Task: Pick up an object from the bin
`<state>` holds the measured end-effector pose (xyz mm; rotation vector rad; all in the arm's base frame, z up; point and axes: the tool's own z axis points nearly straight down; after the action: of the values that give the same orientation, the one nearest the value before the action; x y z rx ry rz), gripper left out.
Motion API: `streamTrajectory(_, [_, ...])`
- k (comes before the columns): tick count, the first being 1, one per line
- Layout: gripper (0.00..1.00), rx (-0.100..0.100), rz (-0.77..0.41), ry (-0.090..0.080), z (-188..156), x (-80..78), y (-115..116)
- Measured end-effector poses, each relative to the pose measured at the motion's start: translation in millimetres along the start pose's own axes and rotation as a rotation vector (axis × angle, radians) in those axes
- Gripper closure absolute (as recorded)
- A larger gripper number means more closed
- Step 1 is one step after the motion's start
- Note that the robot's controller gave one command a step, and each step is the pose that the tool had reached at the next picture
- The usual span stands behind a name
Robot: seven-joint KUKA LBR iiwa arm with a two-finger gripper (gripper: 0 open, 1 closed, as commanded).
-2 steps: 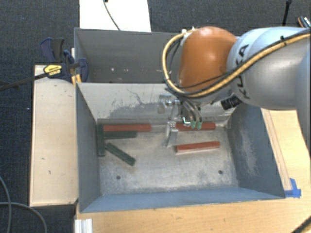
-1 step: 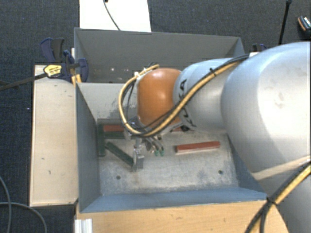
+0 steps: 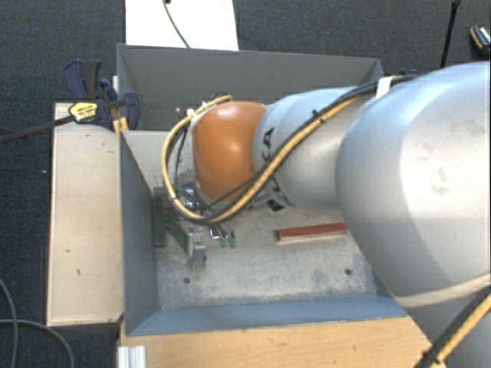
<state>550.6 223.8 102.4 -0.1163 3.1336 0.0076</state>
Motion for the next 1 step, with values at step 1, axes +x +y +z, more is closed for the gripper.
streamTrajectory(1, [0.0, 0.003, 0.194, 0.001, -0.7, -7.9, 29.1])
